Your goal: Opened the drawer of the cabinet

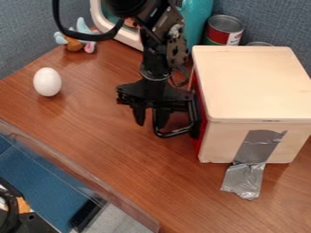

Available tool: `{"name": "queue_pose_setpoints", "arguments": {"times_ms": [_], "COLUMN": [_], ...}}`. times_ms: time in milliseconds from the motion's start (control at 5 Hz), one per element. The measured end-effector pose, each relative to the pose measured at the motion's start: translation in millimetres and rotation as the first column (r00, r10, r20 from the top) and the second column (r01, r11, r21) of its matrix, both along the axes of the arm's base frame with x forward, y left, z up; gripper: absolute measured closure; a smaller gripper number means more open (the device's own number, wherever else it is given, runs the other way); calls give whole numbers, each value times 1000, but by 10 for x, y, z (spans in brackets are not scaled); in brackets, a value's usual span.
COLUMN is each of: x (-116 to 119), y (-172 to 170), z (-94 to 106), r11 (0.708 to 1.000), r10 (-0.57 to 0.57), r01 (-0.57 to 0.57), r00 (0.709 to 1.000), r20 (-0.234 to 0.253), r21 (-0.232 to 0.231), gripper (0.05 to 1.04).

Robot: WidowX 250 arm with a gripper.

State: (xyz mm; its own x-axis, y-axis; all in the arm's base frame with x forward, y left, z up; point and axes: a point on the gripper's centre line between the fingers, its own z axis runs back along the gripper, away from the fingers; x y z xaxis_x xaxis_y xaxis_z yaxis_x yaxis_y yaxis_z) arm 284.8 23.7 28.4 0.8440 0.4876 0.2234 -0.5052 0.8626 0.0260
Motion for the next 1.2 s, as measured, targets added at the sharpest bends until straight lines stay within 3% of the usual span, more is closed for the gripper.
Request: {"name": "queue_pose_setpoints", "arguments": {"times_ms": [200,800,1000,1200], "x": [-59,-403,-464,-483], "y": [-5,455,555,575], "z": [-30,-45,-47,-48], "r11": [1000,999,998,999], "r10": [-7,39,35,23], "r01": [7,-41,-40,-28], "r00": [1000,996,995,995], "r20": [-21,-75,-92,-102], "r21": [-2,-24,-47,-42], "gripper": [898,935,945,947]}}
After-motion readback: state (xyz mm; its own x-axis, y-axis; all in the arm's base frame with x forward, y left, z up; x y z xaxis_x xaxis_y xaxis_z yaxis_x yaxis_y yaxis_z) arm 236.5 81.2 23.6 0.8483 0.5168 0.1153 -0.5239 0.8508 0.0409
